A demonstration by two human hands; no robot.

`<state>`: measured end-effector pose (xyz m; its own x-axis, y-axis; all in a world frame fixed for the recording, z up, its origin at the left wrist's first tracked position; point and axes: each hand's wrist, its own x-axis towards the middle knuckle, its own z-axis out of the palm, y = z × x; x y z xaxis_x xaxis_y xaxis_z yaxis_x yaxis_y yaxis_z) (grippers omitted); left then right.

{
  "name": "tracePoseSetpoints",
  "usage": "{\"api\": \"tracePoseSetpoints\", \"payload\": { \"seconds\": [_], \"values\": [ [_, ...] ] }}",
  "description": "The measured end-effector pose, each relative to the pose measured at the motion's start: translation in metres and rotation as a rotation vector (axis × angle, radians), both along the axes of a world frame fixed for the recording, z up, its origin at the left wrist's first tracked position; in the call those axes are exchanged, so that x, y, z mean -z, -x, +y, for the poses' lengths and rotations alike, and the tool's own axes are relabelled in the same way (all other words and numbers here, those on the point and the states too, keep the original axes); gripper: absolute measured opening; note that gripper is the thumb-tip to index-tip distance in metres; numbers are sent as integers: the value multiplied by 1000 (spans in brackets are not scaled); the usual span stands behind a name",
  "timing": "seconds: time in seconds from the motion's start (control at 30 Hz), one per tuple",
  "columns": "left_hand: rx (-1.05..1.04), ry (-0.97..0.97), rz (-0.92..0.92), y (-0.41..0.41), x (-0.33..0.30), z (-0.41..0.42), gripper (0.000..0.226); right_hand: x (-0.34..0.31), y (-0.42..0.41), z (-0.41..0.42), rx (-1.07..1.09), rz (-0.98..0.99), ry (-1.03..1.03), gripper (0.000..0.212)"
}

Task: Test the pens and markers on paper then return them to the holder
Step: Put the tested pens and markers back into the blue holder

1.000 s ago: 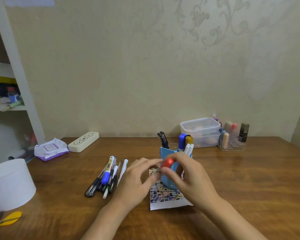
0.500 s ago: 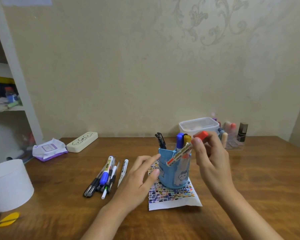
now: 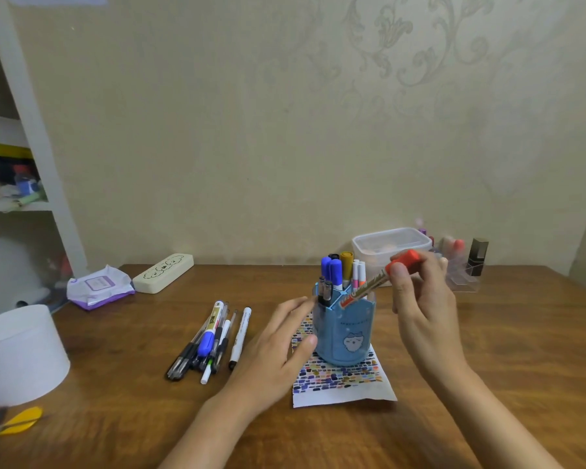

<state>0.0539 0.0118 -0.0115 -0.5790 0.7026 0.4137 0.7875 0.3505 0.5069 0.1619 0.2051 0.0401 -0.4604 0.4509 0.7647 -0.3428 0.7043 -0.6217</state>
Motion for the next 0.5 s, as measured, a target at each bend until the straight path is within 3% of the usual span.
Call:
{"api": "tracePoseSetpoints", "payload": {
  "seconds": [0.5],
  "values": [
    [36,-49,-38,0,-5,-3,45,19,11,-12,-2,-327,-155,19]
  ]
}}
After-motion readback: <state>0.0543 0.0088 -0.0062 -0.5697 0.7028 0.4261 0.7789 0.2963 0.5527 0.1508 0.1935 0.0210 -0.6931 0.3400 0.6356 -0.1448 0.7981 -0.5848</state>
